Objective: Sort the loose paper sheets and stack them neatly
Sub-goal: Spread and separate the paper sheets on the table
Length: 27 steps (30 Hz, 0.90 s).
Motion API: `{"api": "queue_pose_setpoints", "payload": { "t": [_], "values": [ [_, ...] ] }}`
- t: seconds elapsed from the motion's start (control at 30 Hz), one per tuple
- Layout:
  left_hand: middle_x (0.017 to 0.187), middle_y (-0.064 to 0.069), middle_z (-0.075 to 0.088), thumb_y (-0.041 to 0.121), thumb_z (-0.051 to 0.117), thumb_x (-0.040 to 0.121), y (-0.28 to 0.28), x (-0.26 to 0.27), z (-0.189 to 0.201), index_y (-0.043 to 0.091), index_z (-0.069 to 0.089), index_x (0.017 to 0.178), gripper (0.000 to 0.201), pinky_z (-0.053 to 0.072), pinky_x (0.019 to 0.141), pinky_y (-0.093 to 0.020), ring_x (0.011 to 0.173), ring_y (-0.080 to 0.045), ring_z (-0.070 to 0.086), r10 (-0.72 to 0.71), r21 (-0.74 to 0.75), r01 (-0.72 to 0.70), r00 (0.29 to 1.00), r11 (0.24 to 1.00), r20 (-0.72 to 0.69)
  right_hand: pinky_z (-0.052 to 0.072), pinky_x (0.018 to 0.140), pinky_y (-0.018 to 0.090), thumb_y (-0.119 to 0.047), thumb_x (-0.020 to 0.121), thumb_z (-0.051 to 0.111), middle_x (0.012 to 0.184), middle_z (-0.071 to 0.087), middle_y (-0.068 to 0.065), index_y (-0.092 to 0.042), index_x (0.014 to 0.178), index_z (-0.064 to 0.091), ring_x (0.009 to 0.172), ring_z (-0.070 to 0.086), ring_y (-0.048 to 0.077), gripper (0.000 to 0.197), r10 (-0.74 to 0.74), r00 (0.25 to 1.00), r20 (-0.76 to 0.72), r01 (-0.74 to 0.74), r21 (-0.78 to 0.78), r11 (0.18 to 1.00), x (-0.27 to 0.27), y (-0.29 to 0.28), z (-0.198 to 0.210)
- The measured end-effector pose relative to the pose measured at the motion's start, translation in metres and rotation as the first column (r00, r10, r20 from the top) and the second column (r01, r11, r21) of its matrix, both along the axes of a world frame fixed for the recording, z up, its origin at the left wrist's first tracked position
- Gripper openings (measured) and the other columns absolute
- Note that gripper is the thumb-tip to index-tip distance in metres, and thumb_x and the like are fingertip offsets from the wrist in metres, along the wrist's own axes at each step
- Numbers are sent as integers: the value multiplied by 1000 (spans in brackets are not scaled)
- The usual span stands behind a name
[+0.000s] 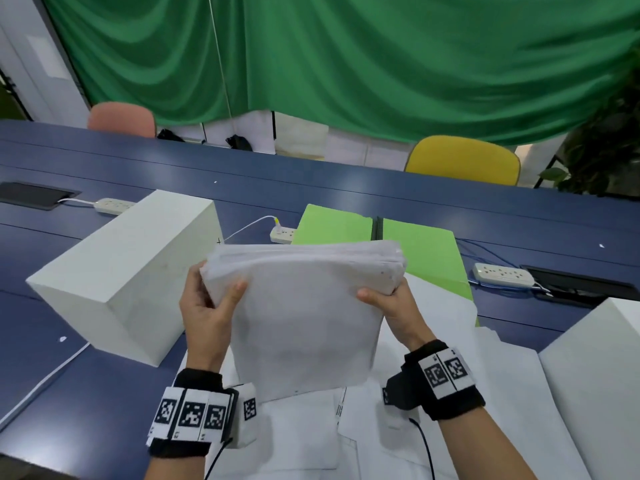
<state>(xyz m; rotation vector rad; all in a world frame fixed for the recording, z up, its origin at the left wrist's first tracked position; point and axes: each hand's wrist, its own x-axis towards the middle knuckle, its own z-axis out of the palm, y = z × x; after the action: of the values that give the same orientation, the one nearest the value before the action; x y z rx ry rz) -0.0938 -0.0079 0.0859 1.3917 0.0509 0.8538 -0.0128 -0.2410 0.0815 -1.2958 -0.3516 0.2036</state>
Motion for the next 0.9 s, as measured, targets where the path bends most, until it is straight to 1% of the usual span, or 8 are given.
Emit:
{"api": "queue_pose_setpoints", "payload": {
  "t": [0.17, 0.23, 0.37, 0.43, 0.57, 0.7, 0.8, 0.9],
  "values": [
    [82, 15, 70, 38, 70, 54, -9, 3, -11, 13, 58, 100, 54, 50, 70, -9, 76, 9, 62, -61, -30, 60, 997, 998, -40, 55, 71, 22, -28, 32, 84, 82, 74, -9, -17, 95, 63, 79, 68, 6, 67, -16, 1000, -27, 16, 0, 1000, 3, 8, -14],
    [88, 12, 68, 39, 72, 52, -9, 7, -10, 8, 59, 105, 63, 50, 71, -12, 78, 7, 63, -44, -36, 42, 997, 998, -61, 54, 70, 21, -27, 32, 84, 80, 74, -10, -19, 93, 63, 78, 68, 5, 65, -24, 999, -32, 25, 21, 999, 5, 11, -14],
    [80, 22, 70, 32, 73, 55, 1, 14, -14, 21, 58, 93, 43, 50, 67, -10, 74, 8, 63, -68, -73, 61, 993, 995, -92, 55, 69, 24, -44, 24, 92, 79, 74, -7, -17, 89, 66, 76, 69, 8, 75, -32, 997, -70, 33, 21, 999, 9, 13, -18],
    [72, 22, 71, 19, 77, 57, -4, 18, -15, 18, 62, 87, 34, 50, 62, -10, 67, 7, 64, -86, -75, 76, 987, 994, -138, 54, 73, 27, -32, 31, 88, 83, 74, -8, -19, 91, 66, 79, 69, 7, 65, -67, 995, -76, 67, -6, 998, 8, 17, -22],
    [66, 22, 70, -3, 75, 69, -4, 26, 10, 17, 63, 83, 27, 51, 60, -10, 64, 7, 64, -55, -30, 51, 992, 998, -113, 55, 68, 21, -16, 45, 82, 79, 74, -11, -20, 85, 66, 75, 68, 4, 44, -162, 986, -24, 163, 20, 986, 10, 23, -2],
    [77, 19, 72, 14, 77, 59, 13, 26, 10, 15, 59, 94, 39, 52, 66, -13, 74, 4, 66, -43, -62, 42, 999, 997, -14, 53, 64, 15, -2, 58, 68, 72, 72, -14, -17, 84, 62, 69, 66, -1, 31, -100, 994, 46, 98, 41, 994, 10, 16, 7],
    [75, 15, 71, 31, 82, 50, 9, 19, -36, 14, 58, 95, 54, 50, 63, -10, 71, 7, 65, -84, -77, 70, 977, 995, -195, 52, 68, 14, -3, 59, 74, 81, 74, -12, -20, 89, 63, 79, 68, 2, 36, -6, 997, -81, -6, -148, 989, 1, 12, -38],
    [77, 17, 72, 23, 87, 58, -1, 16, -86, 21, 64, 90, 39, 51, 65, -12, 82, -8, 68, -140, -123, 99, 911, 987, -388, 52, 71, 17, -2, 75, 74, 94, 68, 4, -21, 82, 64, 89, 62, 19, 21, -72, 984, -165, 11, -343, 939, -7, 15, -87]
  ]
}}
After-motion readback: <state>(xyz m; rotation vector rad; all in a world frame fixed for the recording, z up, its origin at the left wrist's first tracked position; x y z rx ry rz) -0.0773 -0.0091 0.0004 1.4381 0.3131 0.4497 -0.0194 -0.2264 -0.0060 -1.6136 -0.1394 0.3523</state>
